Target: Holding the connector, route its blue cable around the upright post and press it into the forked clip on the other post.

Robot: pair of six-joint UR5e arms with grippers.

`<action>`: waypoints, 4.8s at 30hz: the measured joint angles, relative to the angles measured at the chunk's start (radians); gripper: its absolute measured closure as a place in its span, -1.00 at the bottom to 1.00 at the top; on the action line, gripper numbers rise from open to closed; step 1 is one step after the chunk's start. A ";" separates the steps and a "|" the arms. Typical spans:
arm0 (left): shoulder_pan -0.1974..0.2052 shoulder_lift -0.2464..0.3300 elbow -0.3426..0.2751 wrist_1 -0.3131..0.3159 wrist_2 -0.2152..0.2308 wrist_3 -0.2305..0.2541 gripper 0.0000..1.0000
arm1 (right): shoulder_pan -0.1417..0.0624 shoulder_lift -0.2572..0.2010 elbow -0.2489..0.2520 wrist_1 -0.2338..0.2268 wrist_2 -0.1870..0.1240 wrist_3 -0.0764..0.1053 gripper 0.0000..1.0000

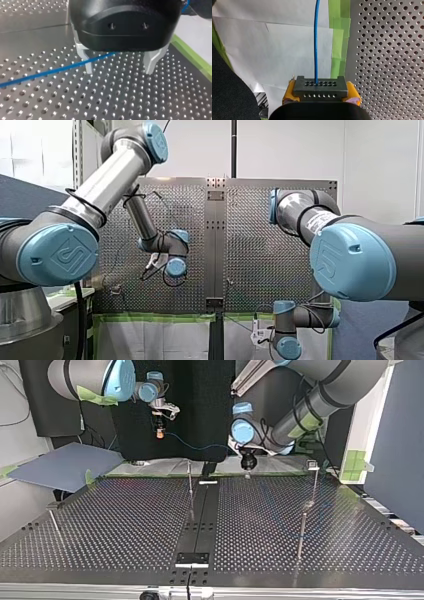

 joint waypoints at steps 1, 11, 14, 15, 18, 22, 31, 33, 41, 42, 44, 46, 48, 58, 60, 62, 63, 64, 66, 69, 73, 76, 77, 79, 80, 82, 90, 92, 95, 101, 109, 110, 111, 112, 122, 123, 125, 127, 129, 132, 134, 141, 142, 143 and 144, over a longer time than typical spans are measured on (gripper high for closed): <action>-0.003 -0.006 0.001 0.000 0.000 0.000 -0.96 | 0.000 0.000 0.000 0.000 0.000 0.000 1.00; -0.036 -0.091 0.031 0.012 0.014 -0.030 -0.96 | 0.000 0.000 0.000 0.000 0.000 0.000 1.00; -0.044 -0.114 0.040 0.018 0.021 -0.052 -0.96 | 0.000 0.000 0.000 0.000 0.000 0.000 1.00; -0.047 -0.124 0.042 0.022 0.024 -0.061 -0.96 | 0.000 0.000 0.000 0.000 0.000 0.000 1.00; -0.052 -0.149 0.050 0.027 0.028 -0.084 -0.96 | 0.000 0.000 0.000 -0.001 0.000 0.000 1.00; -0.055 -0.181 0.069 0.021 0.025 -0.094 -0.96 | 0.001 0.000 0.000 -0.001 0.000 0.000 1.00; -0.070 -0.258 0.128 -0.003 0.015 -0.096 -0.96 | 0.002 0.000 0.000 0.000 0.000 -0.001 1.00; -0.072 -0.275 0.133 -0.004 0.012 -0.096 -0.96 | 0.003 0.000 0.000 0.000 0.000 -0.001 1.00; -0.070 -0.321 0.137 -0.018 -0.002 -0.105 -0.96 | 0.003 0.000 0.000 -0.001 -0.001 -0.001 1.00; -0.071 -0.322 0.139 -0.020 -0.002 -0.108 -0.96 | 0.003 0.000 0.000 -0.001 -0.001 -0.001 1.00; -0.072 -0.323 0.147 -0.027 -0.001 -0.116 -0.96 | 0.003 0.000 0.000 0.000 -0.001 -0.001 1.00; -0.073 -0.322 0.160 -0.034 0.004 -0.126 -0.96 | 0.003 0.000 0.000 0.000 -0.001 -0.001 1.00; -0.075 -0.319 0.173 -0.038 0.013 -0.138 -0.96 | 0.003 0.000 0.000 0.000 -0.001 0.000 1.00; -0.097 -0.313 0.206 -0.064 0.050 -0.162 -0.96 | 0.002 0.000 -0.002 -0.001 -0.001 0.000 1.00; -0.103 -0.313 0.206 -0.079 0.050 -0.162 -0.96 | 0.000 0.000 -0.004 0.000 -0.001 0.000 1.00; -0.108 -0.313 0.206 -0.092 0.049 -0.163 -0.96 | -0.001 0.000 -0.004 0.000 -0.001 0.000 1.00; -0.110 -0.313 0.206 -0.096 0.049 -0.163 -0.96 | -0.002 0.000 -0.004 0.001 -0.001 0.000 1.00; -0.112 -0.313 0.206 -0.099 0.048 -0.163 -0.96 | -0.002 0.000 -0.004 0.001 -0.001 0.000 1.00; -0.120 -0.313 0.206 -0.102 0.047 -0.163 -0.96 | -0.003 0.000 -0.005 0.001 -0.001 0.000 1.00; -0.133 -0.314 0.206 -0.103 0.047 -0.163 -0.96 | -0.004 0.000 -0.008 0.002 -0.001 0.000 1.00; -0.152 -0.316 0.206 -0.098 0.049 -0.163 -0.96 | -0.006 0.000 -0.009 0.003 -0.001 -0.001 1.00; -0.160 -0.324 0.206 -0.091 0.051 -0.164 -0.96 | -0.007 0.000 -0.009 0.004 -0.001 -0.001 1.00; -0.162 -0.328 0.206 -0.090 0.052 -0.165 -0.96 | -0.007 0.000 -0.009 0.004 -0.001 -0.001 1.00; -0.164 -0.340 0.207 -0.088 0.054 -0.168 -0.96 | -0.008 0.000 -0.009 0.004 -0.001 -0.002 1.00; -0.165 -0.346 0.207 -0.088 0.056 -0.173 -0.96 | -0.008 0.000 -0.009 0.005 -0.001 -0.002 1.00; -0.166 -0.355 0.207 -0.086 0.059 -0.181 -0.96 | -0.008 0.000 -0.009 0.005 -0.001 -0.002 1.00; -0.175 -0.369 0.207 -0.081 0.077 -0.202 -0.96 | -0.006 0.000 -0.009 0.004 -0.001 -0.002 1.00; -0.178 -0.370 0.207 -0.081 0.083 -0.213 -0.96 | -0.005 0.000 -0.009 0.004 -0.001 -0.002 1.00; -0.184 -0.378 0.211 -0.080 0.094 -0.239 -0.96 | -0.004 0.000 -0.009 0.003 -0.001 -0.002 1.00; -0.200 -0.412 0.227 -0.075 0.106 -0.280 -0.96 | -0.001 0.000 -0.009 0.001 -0.001 -0.003 1.00; -0.211 -0.423 0.252 -0.063 0.123 -0.340 -0.96 | 0.000 0.000 -0.010 -0.008 -0.011 -0.015 1.00; -0.211 -0.423 0.257 -0.063 0.124 -0.347 -0.96 | -0.001 0.000 -0.010 -0.010 -0.017 -0.022 1.00; -0.212 -0.423 0.263 -0.063 0.125 -0.356 -0.96 | 0.000 0.000 -0.010 -0.011 -0.021 -0.028 1.00; -0.213 -0.423 0.267 -0.063 0.126 -0.362 -0.96 | 0.000 0.000 -0.010 -0.012 -0.026 -0.036 1.00; -0.222 -0.424 0.289 -0.060 0.137 -0.413 -0.96 | -0.009 -0.001 -0.010 -0.016 -0.073 -0.080 1.00; -0.223 -0.424 0.290 -0.060 0.141 -0.418 -0.96 | -0.010 -0.001 -0.011 -0.017 -0.079 -0.081 1.00; -0.223 -0.424 0.292 -0.059 0.152 -0.434 -0.96 | -0.012 -0.001 -0.012 -0.018 -0.093 -0.083 1.00; -0.224 -0.424 0.294 -0.059 0.158 -0.449 -0.96 | -0.013 -0.002 -0.013 -0.018 -0.107 -0.086 1.00; -0.225 -0.424 0.295 -0.059 0.162 -0.469 -0.96 | -0.015 -0.003 -0.013 -0.020 -0.125 -0.091 1.00; -0.225 -0.424 0.295 -0.058 0.166 -0.494 -0.96 | -0.019 -0.010 -0.013 -0.020 -0.150 -0.096 1.00; -0.225 -0.424 0.296 -0.054 0.174 -0.511 -0.96 | -0.023 -0.021 -0.013 -0.015 -0.167 -0.097 1.00; -0.222 -0.424 0.297 -0.035 0.190 -0.567 -0.96 | -0.032 -0.065 -0.012 0.015 -0.187 -0.098 1.00; -0.221 -0.424 0.297 -0.035 0.191 -0.576 -0.96 | -0.033 -0.068 -0.012 0.017 -0.188 -0.098 1.00; -0.221 -0.424 0.297 -0.034 0.191 -0.584 -0.96 | -0.033 -0.071 -0.012 0.019 -0.190 -0.098 1.00; -0.220 -0.424 0.298 -0.032 0.191 -0.595 -0.96 | -0.034 -0.074 -0.012 0.021 -0.193 -0.099 1.00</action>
